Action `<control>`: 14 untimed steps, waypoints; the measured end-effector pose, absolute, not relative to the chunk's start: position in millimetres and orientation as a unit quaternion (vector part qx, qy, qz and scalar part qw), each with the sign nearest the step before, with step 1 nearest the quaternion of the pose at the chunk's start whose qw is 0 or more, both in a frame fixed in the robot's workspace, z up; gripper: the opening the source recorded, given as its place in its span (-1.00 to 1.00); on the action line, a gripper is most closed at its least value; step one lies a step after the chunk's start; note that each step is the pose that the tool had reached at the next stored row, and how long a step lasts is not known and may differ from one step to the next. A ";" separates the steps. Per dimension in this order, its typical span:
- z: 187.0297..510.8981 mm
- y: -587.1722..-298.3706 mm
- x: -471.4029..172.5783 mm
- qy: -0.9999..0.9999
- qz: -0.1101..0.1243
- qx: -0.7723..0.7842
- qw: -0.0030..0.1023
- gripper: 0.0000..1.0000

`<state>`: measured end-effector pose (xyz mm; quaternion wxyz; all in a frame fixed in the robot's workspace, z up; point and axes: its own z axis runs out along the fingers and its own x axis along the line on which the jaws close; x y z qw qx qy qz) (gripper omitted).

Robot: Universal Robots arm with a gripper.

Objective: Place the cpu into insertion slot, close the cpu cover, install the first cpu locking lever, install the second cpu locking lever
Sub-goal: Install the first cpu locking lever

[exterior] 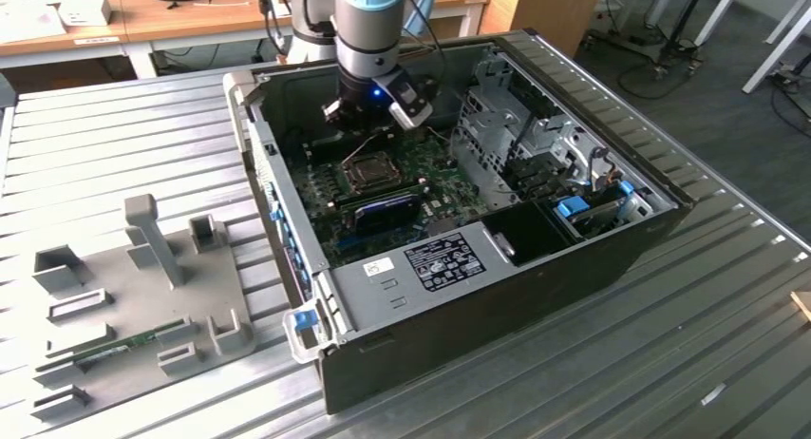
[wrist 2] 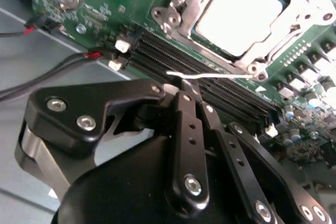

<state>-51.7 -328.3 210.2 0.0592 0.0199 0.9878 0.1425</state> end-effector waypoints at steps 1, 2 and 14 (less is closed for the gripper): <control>209.7 -327.6 -54.4 0.988 0.142 0.020 0.060 -0.80; 209.2 -326.9 -57.5 0.988 0.142 0.020 0.060 -0.80; 219.9 -325.0 -68.2 0.988 0.142 0.020 0.062 -0.80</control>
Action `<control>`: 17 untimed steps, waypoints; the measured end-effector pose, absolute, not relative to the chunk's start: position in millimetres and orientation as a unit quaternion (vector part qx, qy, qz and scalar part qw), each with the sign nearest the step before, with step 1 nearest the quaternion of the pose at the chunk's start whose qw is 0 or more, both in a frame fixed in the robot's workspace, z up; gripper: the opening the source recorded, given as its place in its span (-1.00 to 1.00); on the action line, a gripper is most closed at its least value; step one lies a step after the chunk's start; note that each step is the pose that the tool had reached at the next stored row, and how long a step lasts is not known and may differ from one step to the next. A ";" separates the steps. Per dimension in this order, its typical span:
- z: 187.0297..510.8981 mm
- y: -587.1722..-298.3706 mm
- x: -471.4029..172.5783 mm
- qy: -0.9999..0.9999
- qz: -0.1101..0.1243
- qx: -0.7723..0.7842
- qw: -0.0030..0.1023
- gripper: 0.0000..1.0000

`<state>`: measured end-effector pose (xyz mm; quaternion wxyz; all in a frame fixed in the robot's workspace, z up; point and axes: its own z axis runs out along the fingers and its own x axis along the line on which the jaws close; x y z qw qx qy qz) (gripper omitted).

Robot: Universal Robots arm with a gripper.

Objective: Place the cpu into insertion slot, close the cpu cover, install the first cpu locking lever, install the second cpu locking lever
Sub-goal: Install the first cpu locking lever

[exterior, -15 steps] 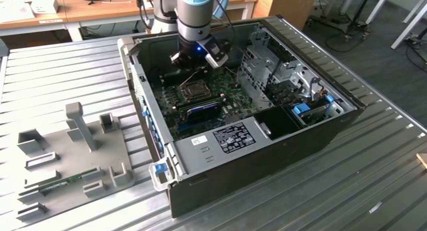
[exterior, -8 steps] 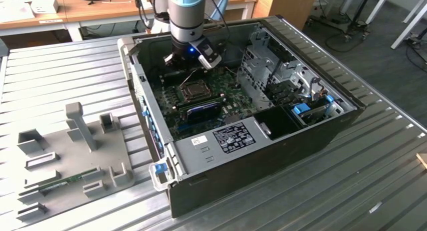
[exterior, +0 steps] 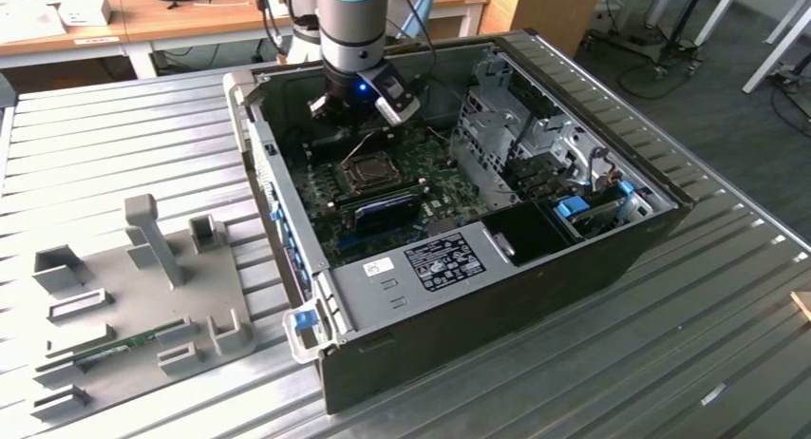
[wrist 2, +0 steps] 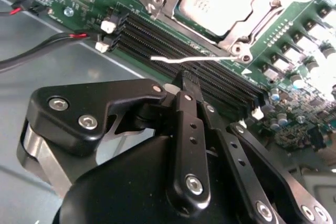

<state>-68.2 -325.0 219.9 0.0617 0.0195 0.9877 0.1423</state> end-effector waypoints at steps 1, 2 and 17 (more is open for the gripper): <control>221.3 -325.0 -68.2 0.988 0.142 0.020 0.062 -0.80; 222.5 -325.1 -68.2 0.988 0.142 0.020 0.062 -0.80; 224.7 -327.7 -67.7 0.990 0.120 0.030 0.064 -0.80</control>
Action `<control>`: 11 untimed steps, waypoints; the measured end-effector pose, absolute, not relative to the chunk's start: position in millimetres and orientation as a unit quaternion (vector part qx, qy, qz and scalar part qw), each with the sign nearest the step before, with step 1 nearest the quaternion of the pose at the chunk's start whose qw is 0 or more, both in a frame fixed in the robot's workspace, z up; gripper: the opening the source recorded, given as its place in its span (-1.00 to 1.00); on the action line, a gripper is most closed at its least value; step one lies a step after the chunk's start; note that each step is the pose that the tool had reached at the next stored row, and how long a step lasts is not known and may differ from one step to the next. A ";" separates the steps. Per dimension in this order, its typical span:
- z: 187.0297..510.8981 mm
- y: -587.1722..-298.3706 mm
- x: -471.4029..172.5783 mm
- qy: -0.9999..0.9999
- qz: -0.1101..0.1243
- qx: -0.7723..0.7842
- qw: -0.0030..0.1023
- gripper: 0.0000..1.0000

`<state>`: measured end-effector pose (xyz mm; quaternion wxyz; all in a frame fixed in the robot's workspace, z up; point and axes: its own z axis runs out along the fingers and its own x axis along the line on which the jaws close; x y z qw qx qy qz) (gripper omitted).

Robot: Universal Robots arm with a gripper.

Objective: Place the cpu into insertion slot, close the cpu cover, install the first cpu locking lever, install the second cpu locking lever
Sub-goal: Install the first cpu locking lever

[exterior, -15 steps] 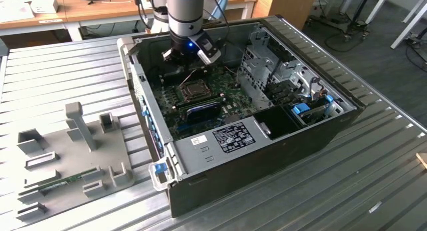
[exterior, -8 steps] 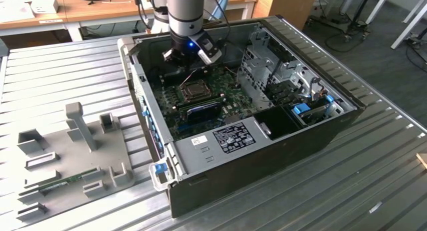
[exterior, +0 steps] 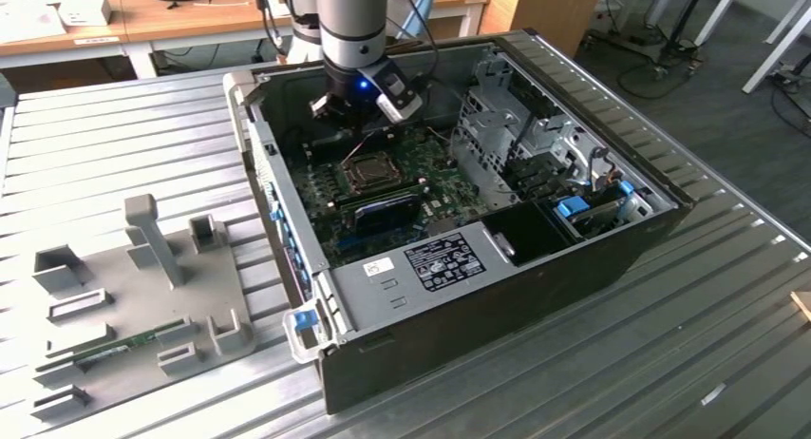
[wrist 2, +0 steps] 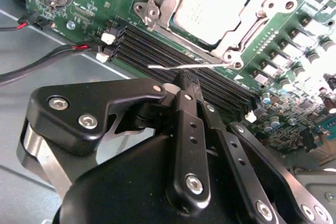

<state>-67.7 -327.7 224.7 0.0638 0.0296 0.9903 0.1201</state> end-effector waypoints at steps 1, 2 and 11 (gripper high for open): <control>224.7 -327.7 -67.0 0.990 0.120 0.030 0.064 -0.80; 224.7 -327.6 -66.2 0.990 0.120 0.030 0.064 -0.80; 223.9 -327.7 -62.2 0.990 0.120 0.031 0.064 -0.80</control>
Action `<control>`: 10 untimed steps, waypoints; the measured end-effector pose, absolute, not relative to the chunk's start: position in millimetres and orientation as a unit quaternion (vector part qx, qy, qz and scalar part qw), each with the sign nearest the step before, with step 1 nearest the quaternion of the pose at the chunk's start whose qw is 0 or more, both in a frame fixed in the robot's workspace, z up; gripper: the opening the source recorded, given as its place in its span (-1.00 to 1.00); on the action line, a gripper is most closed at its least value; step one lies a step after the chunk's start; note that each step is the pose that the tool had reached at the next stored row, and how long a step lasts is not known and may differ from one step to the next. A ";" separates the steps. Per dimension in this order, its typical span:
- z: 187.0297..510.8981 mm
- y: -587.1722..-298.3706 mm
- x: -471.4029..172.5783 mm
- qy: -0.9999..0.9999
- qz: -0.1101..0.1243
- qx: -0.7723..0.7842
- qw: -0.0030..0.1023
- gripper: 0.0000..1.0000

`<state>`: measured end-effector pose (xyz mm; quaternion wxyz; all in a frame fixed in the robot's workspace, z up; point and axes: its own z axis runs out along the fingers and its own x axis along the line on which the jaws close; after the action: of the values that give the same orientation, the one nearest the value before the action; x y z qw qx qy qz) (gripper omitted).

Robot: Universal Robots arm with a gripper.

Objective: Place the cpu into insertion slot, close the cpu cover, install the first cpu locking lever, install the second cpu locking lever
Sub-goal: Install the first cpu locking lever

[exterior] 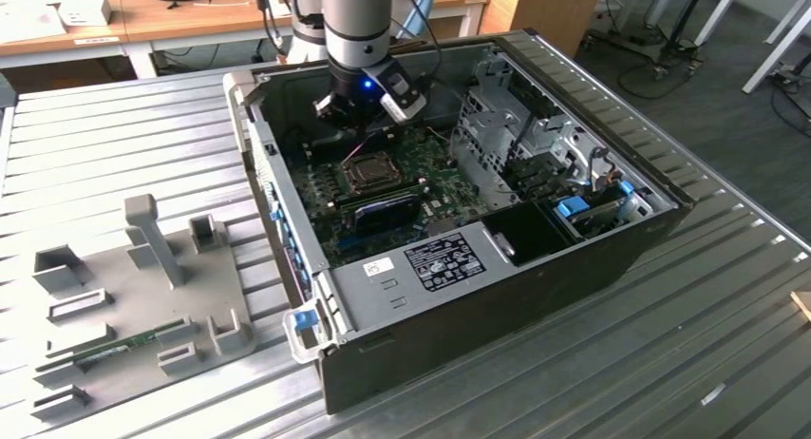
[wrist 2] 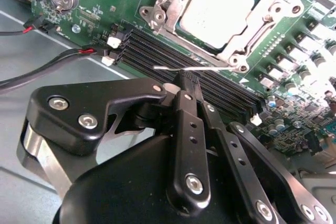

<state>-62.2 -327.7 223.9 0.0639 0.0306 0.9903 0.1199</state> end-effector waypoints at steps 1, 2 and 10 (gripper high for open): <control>223.6 -327.7 -62.0 0.990 0.120 0.031 0.064 -0.80; 223.3 -327.8 -61.9 0.990 0.120 0.031 0.064 -0.80; 219.7 -329.6 -60.7 0.990 0.120 0.032 0.064 -0.80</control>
<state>-60.7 -329.6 219.7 0.0641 0.0320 0.9902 0.1199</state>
